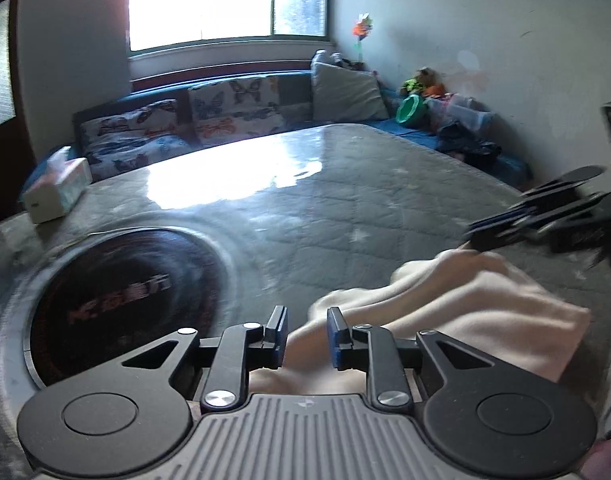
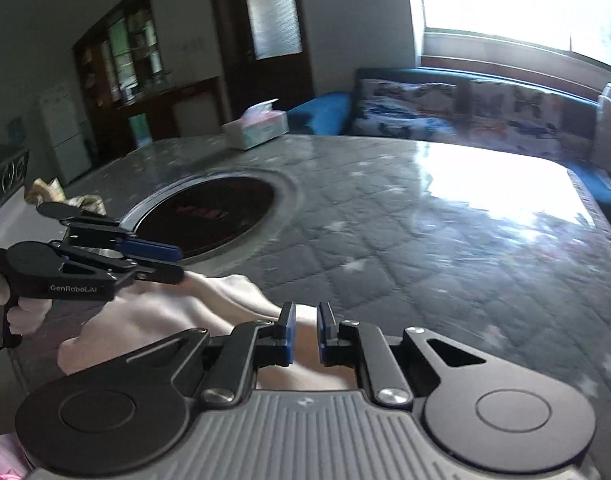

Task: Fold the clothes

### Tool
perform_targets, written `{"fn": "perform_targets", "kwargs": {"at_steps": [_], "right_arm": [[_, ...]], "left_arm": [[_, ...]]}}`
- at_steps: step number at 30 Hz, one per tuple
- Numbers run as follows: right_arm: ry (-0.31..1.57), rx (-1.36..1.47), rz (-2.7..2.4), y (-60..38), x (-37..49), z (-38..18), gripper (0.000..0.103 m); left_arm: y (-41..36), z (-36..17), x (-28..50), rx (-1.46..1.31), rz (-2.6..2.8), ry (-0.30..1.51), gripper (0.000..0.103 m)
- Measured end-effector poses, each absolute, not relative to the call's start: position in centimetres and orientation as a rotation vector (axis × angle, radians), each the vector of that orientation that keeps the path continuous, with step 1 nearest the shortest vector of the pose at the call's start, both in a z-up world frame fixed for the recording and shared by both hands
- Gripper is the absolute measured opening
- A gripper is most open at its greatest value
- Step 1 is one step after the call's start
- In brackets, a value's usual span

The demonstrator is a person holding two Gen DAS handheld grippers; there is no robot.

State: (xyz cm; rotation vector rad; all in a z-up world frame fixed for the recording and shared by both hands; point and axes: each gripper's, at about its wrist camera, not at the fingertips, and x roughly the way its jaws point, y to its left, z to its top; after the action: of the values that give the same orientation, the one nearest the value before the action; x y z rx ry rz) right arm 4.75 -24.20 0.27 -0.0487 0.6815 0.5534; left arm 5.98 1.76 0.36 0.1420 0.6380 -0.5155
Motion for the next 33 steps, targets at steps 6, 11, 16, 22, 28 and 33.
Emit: {"fn": "perform_targets", "kwargs": {"at_steps": [6,11,16,22,28,33], "right_arm": [[0.722,-0.061,0.559,-21.8,6.6,-1.7,0.009],[0.739,-0.065,0.533,-21.7,6.9,-3.1,0.009],[0.725,-0.066,0.531,-21.8,6.8,-3.0,0.009],[0.689,-0.133,0.586,-21.7,4.9,-1.2,0.010],[0.673,-0.227,0.690,-20.5,2.1,-0.4,0.009],[0.699,-0.256,0.781,-19.1,0.6,-1.3,0.009]], "left_arm": [[-0.3,-0.3,6.8,0.131,-0.565,0.661,0.019],[-0.9,-1.5,8.1,0.124,-0.546,0.697,0.021],[-0.6,-1.4,8.6,0.101,-0.530,0.706,0.022],[-1.3,0.2,7.9,0.054,-0.596,0.694,0.019],[-3.1,-1.0,8.9,0.054,-0.624,0.743,0.018],[-3.4,-1.7,9.1,0.053,-0.612,0.752,0.018]]}}
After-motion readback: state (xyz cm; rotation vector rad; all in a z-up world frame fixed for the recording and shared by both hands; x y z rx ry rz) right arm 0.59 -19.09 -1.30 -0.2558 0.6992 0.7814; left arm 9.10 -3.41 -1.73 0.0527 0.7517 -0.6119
